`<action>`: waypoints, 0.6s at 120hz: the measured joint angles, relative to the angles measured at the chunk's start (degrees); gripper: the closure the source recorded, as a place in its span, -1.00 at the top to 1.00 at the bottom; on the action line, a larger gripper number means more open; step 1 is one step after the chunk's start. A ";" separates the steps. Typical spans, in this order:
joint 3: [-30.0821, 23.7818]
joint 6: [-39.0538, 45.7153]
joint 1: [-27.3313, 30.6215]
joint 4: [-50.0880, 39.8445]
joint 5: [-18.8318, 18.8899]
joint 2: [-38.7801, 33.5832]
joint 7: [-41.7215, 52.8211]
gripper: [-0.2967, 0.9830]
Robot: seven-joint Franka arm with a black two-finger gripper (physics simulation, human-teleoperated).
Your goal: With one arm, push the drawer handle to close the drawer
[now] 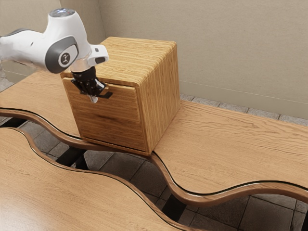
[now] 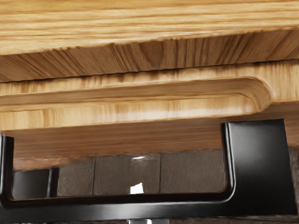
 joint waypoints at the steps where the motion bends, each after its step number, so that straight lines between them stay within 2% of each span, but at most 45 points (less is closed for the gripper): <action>1: 0.00 0.00 -0.02 0.25 0.00 0.21 0.07 -0.69; 19: 0.07 0.07 -0.25 2.00 -0.36 1.54 1.22 -0.69; 35: -0.40 3.13 0.40 -14.84 -5.64 -11.23 0.89 -0.69; 49: -6.45 -8.10 0.70 -4.97 -8.07 -19.03 -0.98 -0.30; 60: -6.70 -14.41 0.18 -2.30 -9.14 -20.28 -1.04 -0.01; 72: -6.79 -19.28 -0.02 -1.87 -9.70 -20.64 -1.09 0.19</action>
